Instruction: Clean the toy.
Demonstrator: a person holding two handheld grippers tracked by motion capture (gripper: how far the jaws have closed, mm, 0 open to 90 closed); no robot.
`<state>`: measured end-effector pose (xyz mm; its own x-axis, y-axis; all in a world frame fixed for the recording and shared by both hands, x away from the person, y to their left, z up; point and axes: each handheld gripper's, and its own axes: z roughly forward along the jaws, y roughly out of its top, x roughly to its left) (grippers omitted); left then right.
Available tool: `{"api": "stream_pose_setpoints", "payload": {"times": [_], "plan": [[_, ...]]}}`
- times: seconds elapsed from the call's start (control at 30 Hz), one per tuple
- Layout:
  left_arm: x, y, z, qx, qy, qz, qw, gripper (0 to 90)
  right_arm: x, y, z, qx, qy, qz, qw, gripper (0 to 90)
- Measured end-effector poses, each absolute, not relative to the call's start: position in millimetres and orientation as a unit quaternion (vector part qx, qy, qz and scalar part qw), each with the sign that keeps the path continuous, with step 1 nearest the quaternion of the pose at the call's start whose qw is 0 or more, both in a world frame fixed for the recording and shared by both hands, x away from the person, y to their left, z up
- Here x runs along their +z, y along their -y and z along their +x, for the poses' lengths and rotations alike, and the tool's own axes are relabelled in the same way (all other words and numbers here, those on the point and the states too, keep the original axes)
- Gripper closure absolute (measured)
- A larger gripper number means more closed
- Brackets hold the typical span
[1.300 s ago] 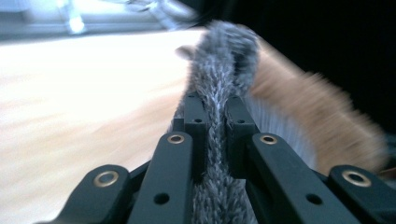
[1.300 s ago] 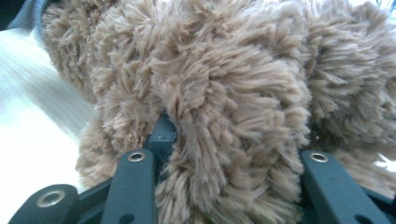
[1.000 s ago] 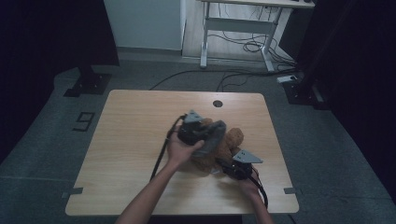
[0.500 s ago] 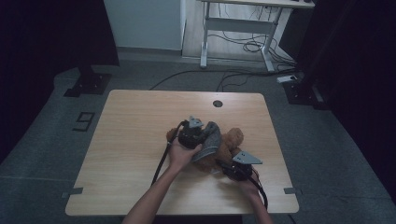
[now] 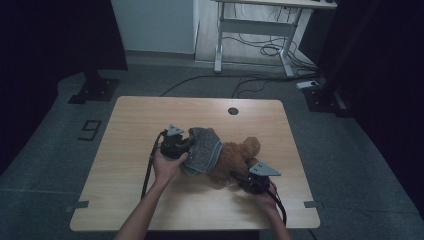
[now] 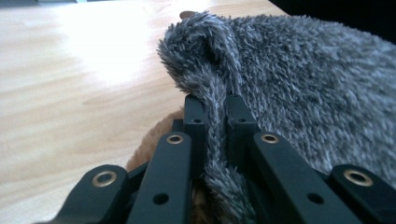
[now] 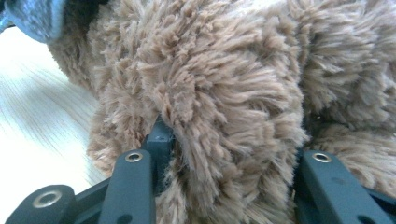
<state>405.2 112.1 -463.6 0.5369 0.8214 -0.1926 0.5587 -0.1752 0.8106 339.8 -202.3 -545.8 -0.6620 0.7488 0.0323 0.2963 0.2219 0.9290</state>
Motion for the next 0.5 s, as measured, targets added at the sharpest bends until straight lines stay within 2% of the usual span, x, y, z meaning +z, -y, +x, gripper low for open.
{"api": "stream_pose_setpoints", "payload": {"times": [0.2, 0.37, 0.5], "plan": [[-461.4, -112.2, 399.9, 0.175, -0.449, 0.758, 0.439, 81.8, -545.5, 201.9, 338.5, 0.514, -0.753, 0.347, 0.22, 55.0], [-463.5, -131.3, 401.3, 0.182, -0.469, 0.747, 0.436, 81.8, -545.6, 202.6, 339.0, 0.515, -0.753, 0.347, 0.217, 54.9], [-473.5, -142.7, 402.8, 0.195, -0.49, 0.745, 0.409, 82.7, -545.9, 203.1, 339.4, 0.516, -0.752, 0.349, 0.215, 54.9]]}}
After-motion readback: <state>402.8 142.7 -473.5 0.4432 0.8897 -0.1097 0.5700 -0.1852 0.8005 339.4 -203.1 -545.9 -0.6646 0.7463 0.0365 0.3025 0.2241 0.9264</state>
